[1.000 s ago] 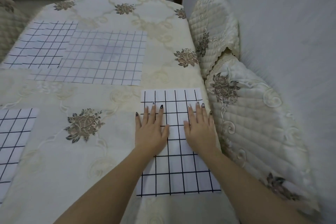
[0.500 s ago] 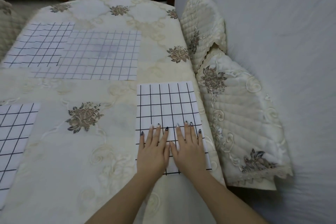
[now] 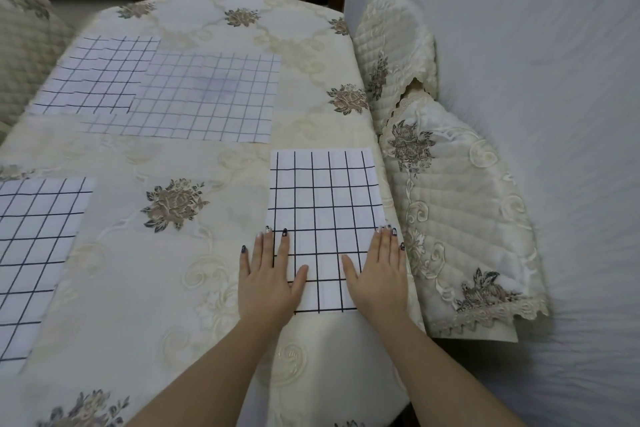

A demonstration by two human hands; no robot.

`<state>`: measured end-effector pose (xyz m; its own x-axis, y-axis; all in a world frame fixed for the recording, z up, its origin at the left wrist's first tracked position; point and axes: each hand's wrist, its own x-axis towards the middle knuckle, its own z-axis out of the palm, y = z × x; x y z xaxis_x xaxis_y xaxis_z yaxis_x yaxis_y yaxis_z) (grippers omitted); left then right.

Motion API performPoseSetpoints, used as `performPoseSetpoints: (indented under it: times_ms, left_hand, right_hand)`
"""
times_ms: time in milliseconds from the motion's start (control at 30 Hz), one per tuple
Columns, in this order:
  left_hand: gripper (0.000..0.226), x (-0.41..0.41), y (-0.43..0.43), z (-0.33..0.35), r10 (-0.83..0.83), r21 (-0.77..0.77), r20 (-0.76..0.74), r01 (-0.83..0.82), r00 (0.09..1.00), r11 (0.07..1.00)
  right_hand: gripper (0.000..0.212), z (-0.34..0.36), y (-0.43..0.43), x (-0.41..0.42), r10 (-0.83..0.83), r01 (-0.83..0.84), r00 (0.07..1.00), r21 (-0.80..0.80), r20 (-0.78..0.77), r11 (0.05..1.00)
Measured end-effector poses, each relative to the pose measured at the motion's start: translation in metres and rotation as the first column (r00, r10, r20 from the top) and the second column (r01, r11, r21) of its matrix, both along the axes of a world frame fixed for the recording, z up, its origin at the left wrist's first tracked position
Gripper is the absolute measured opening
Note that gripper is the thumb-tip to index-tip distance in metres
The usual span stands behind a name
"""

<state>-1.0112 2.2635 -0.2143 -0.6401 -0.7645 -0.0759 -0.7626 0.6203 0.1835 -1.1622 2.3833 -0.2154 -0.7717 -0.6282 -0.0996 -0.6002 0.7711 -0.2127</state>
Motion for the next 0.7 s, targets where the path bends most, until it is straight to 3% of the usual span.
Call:
performPoseSetpoints:
  times_ms: [167, 267, 333, 433, 567, 633, 700]
  left_hand:
    - [0.081, 0.014, -0.001, 0.003, 0.057, 0.087, -0.039, -0.053, 0.998, 0.995]
    - [0.076, 0.013, -0.002, 0.018, 0.221, 0.320, -0.309, -0.118, 0.925, 0.940]
    - [0.061, 0.014, 0.001, 0.034, 0.412, 0.540, -0.446, -0.128, 0.794, 0.832]
    - [0.051, 0.018, 0.002, 0.046, 0.641, 0.773, -0.447, -0.091, 0.624, 0.628]
    - [0.041, 0.023, -0.004, 0.039, 0.776, 0.881, -0.407, -0.016, 0.482, 0.472]
    - [0.040, 0.023, -0.005, 0.042, 0.815, 0.909, -0.378, 0.009, 0.439, 0.416]
    - [0.040, 0.022, -0.004, 0.046, 0.844, 0.929, -0.352, 0.037, 0.404, 0.369]
  right_hand:
    - [0.087, 0.005, 0.011, -0.004, -0.001, 0.002, 0.998, -0.007, 0.062, 1.000]
    - [0.063, 0.017, 0.020, -0.011, -0.020, 0.058, 0.973, -0.156, 0.231, 0.986]
    - [0.055, 0.025, 0.028, -0.010, -0.066, 0.188, 0.932, -0.318, 0.357, 0.929]
    - [0.047, 0.033, 0.036, -0.005, -0.119, 0.446, 0.813, -0.477, 0.571, 0.757]
    - [0.037, 0.034, 0.044, -0.010, -0.095, 0.690, 0.609, -0.468, 0.787, 0.552]
    - [0.033, 0.030, 0.046, -0.013, -0.102, 0.736, 0.554, -0.430, 0.826, 0.523]
    - [0.029, 0.028, 0.046, -0.015, -0.153, 0.737, 0.555, -0.398, 0.817, 0.546]
